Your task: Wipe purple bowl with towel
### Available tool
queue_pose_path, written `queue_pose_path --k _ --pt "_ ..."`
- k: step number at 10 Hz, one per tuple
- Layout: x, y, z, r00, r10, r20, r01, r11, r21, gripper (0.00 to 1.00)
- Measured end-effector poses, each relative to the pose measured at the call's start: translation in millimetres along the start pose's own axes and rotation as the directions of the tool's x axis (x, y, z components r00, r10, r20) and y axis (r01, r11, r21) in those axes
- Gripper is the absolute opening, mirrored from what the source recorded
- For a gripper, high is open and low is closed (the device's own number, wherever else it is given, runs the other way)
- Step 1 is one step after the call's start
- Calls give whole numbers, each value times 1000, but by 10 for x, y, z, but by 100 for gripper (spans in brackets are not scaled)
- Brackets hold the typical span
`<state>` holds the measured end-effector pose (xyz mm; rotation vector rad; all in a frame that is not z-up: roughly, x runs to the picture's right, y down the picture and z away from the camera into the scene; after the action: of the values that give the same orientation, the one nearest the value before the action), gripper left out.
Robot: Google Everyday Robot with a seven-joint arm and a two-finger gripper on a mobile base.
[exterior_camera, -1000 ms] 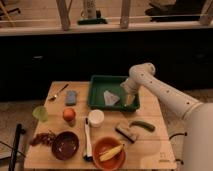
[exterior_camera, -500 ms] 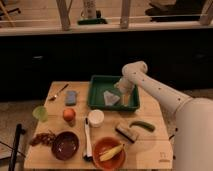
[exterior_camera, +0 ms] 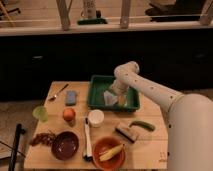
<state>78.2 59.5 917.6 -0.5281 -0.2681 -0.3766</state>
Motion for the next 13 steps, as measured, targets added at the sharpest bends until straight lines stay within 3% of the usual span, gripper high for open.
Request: queue_pose_path --k 10,11,13 --pt "-90 -35 353 998 -64 -12 61 987 -149 80" --pt "-98 -34 407 997 -70 -12 67 982 -174 77" --pt "-102 -11 494 997 -80 -11 76 974 -215 61"
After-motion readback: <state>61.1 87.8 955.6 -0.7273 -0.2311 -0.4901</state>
